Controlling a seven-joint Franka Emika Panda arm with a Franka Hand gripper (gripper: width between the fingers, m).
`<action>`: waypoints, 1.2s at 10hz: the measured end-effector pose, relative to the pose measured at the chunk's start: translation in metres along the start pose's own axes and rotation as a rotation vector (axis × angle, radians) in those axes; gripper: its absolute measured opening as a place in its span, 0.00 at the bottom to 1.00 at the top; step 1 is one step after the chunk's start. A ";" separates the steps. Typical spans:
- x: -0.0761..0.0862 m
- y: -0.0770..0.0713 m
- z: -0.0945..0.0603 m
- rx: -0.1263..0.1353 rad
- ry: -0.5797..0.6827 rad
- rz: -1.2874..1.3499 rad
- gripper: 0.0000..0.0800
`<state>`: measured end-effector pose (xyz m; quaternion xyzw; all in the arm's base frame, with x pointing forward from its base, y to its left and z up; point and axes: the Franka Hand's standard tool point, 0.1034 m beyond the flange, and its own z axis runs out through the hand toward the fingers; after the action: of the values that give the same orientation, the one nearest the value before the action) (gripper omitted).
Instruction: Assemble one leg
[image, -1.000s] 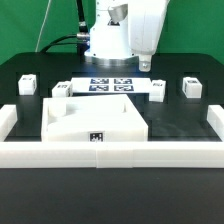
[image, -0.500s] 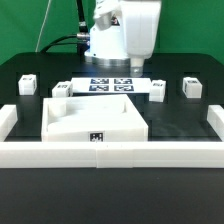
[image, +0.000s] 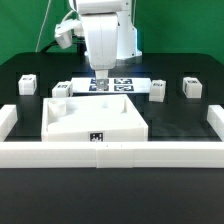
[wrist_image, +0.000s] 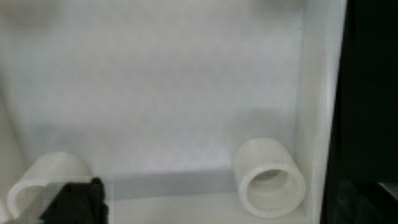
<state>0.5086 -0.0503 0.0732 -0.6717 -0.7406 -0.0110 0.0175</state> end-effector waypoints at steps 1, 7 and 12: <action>-0.001 0.000 0.000 0.001 -0.001 0.000 0.81; -0.004 -0.039 0.056 0.079 0.025 0.005 0.81; -0.008 -0.039 0.062 0.083 0.027 0.018 0.49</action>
Offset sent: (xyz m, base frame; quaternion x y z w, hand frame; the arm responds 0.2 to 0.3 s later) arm -0.0483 -0.0038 -0.0425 0.0632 0.0271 0.0104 0.9976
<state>0.4697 -0.0592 0.0109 -0.6767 -0.7340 0.0107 0.0556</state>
